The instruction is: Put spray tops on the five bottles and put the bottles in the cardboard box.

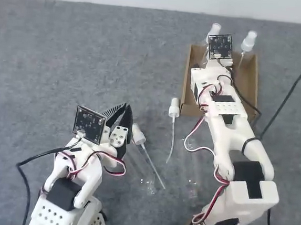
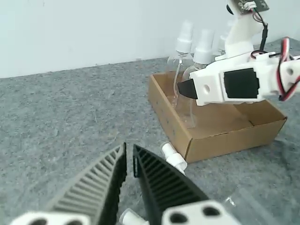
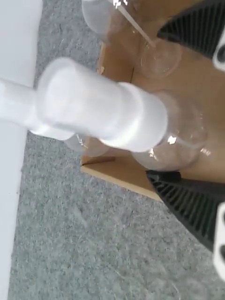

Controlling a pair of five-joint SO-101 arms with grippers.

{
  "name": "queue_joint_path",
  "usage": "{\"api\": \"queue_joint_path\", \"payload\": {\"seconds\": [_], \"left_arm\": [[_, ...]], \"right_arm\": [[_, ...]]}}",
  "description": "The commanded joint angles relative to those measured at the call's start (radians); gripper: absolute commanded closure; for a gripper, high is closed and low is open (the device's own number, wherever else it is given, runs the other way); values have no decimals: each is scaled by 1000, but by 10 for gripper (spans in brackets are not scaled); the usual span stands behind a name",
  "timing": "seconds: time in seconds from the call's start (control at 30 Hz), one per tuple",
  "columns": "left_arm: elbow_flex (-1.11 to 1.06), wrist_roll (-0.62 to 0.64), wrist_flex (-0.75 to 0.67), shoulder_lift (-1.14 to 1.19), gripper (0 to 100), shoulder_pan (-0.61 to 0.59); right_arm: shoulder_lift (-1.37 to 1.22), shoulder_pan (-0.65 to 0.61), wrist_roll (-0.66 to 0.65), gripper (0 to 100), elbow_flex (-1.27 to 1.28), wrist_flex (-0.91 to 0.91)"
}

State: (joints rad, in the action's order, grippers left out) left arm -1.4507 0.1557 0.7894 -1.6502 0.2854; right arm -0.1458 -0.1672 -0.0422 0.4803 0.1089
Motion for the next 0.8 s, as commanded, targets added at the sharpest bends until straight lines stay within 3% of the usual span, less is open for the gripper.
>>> {"api": "queue_joint_path", "payload": {"seconds": [0.0,0.77], "left_arm": [[10,-5,-34,-18,985,-6],[10,-5,-34,-18,985,-8]], "right_arm": [[27,-7,-46,635,-54,8],[163,-47,-44,633,-58,93]]}}
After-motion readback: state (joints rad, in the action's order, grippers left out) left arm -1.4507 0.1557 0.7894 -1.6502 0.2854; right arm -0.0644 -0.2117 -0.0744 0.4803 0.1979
